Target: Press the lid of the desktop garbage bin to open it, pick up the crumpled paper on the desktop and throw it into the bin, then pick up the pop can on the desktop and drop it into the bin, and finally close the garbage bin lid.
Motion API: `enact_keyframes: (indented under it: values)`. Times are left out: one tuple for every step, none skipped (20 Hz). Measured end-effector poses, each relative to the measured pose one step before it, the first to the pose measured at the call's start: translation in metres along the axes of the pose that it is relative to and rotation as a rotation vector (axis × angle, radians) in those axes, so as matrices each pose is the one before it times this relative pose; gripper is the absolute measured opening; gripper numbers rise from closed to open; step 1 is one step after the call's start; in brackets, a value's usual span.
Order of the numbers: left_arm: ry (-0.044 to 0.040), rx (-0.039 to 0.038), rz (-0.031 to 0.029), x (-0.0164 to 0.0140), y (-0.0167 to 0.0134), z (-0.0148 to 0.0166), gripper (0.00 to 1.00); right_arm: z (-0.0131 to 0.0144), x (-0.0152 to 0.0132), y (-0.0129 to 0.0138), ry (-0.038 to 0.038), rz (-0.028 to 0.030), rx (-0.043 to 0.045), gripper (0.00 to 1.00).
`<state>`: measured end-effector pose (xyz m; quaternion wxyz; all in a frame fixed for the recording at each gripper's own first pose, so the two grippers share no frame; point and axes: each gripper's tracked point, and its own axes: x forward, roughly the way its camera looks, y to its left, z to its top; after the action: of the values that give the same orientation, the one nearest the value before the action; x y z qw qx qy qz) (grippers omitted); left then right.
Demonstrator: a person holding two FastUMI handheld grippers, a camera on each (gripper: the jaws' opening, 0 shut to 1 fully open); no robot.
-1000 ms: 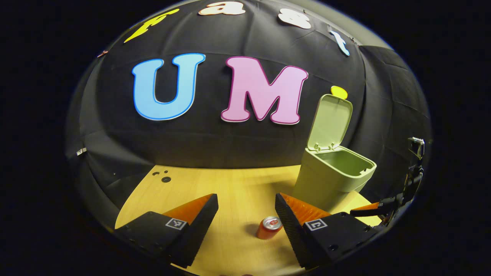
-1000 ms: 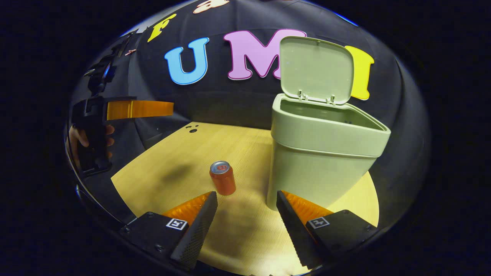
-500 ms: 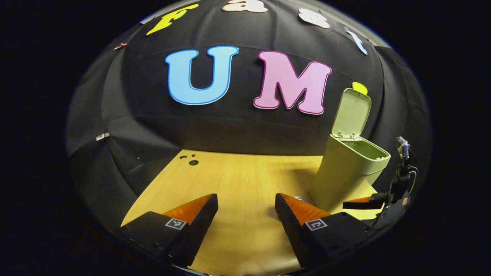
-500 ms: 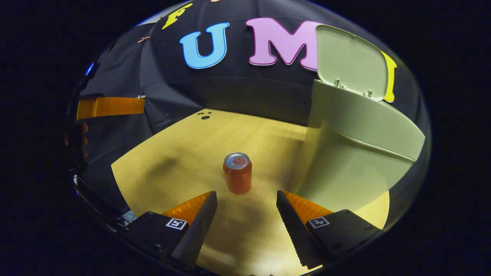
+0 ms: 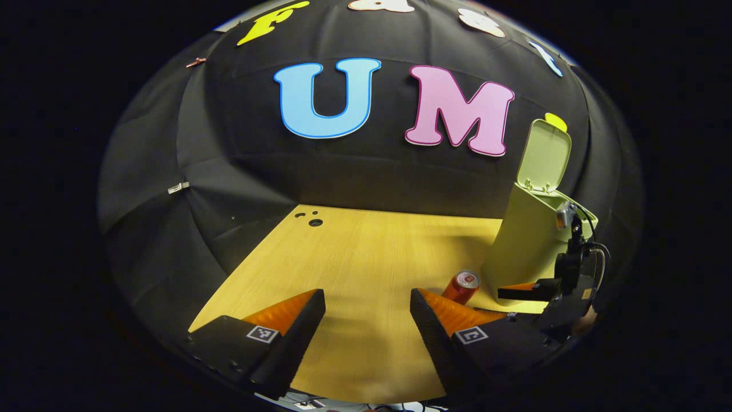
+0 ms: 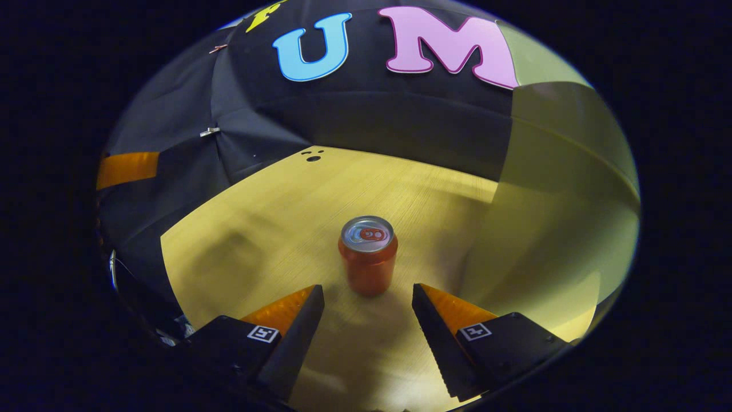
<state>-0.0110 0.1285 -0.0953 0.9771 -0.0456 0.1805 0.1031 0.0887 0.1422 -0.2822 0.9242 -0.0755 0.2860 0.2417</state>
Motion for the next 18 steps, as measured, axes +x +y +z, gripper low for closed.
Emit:
enact_keyframes:
  values:
    - [0.0107, -0.00183, 0.01073, -0.00114, 0.00223, -0.00519, 0.96, -0.00058, 0.00584, -0.00034, 0.00453, 0.00031, 0.00635, 0.98]
    - [0.00913, -0.00499, 0.00999, -0.00061, 0.00169, -0.00389, 0.96, 0.00022, 0.00637, -0.0006, 0.00385, -0.00014, 0.00405, 0.98]
    - [0.00662, -0.00665, 0.00933, -0.00065, 0.00192, -0.00383, 0.96, -0.00138, 0.00604, 0.00097, 0.00399, -0.00045, 0.00212, 0.98]
    - [0.00562, -0.0078, 0.00803, 0.00019, 0.00164, -0.00219, 0.96, -0.00098, 0.00631, -0.00004, 0.00444, 0.00121, 0.00066, 0.98]
    - [0.00502, -0.00748, 0.00694, -0.00077, 0.00116, -0.00298, 0.96, -0.0003, 0.00535, -0.00051, 0.0039, 0.00087, -0.00061, 0.98]
    - [0.00526, -0.0066, 0.00689, 0.00107, 0.00186, -0.00191, 0.96, -0.00008, 0.00503, -0.00024, 0.00528, 0.0018, -0.00089, 0.98]
    - [0.00419, -0.00442, 0.00621, 0.0002, 0.00066, -0.00217, 0.96, -0.00033, 0.00519, 0.00026, 0.00225, 0.0004, -0.00059, 0.98]
    - [0.00353, -0.00255, 0.0059, 0.00172, 0.00176, -0.00003, 0.96, 0.00143, 0.00486, -0.00069, 0.00157, 0.00004, -0.0001, 0.98]
    - [0.00381, -0.00257, 0.00523, 0.0026, 0.0009, -0.00148, 0.96, 0.00109, 0.00596, 0.00026, 0.00058, 0.00185, -0.00091, 0.98]
    - [0.00312, -0.00252, 0.00237, 0.00278, 0.00004, -0.00034, 0.96, 0.00091, 0.00466, -0.00065, 0.00115, -0.0005, -0.00324, 0.98]
    - [0.00148, -0.00167, 0.00223, 0.00147, -0.00106, -0.00036, 0.96, 0.00164, 0.00383, -0.00038, -0.00023, 0.00002, -0.00353, 0.98]
    - [0.00216, -0.00089, 0.00093, 0.00291, -0.00028, 0.00054, 0.96, 0.00175, 0.00407, -0.00011, -0.00057, 0.00029, -0.0016, 0.98]
    - [0.00212, -0.00075, 0.0016, 0.00265, -0.00056, -0.00021, 0.96, 0.00251, 0.00403, -0.00037, -0.00052, 0.00223, -0.00032, 0.98]
    - [0.00153, -0.00118, -0.00015, 0.00226, -0.00088, 0.00022, 0.96, 0.00168, 0.00332, -0.00022, -0.00111, 0.00045, -0.00004, 0.98]
    - [0.00162, -0.0012, -0.00031, 0.00203, -0.00054, -0.00131, 0.96, 0.00132, 0.00294, 0.00018, -0.00024, -0.00142, 0.0001, 0.98]
    - [0.0036, -0.0015, 0.0006, 0.00194, -0.00083, 0.00034, 0.96, 0.00069, 0.00335, -0.00002, 0.00147, -0.00018, 0.00048, 0.98]
    - [0.00273, -0.00161, 0.00107, 0.00048, -0.00011, -0.00109, 0.96, 0.00062, 0.00149, -0.00045, 0.00103, -0.00423, 0.00013, 0.98]
    - [0.00007, -0.00156, 0.00105, 0.00093, 0.00036, 0.00061, 0.96, 0.00109, 0.00155, 0.00147, 0.00174, 0.00494, 0.00397, 0.98]
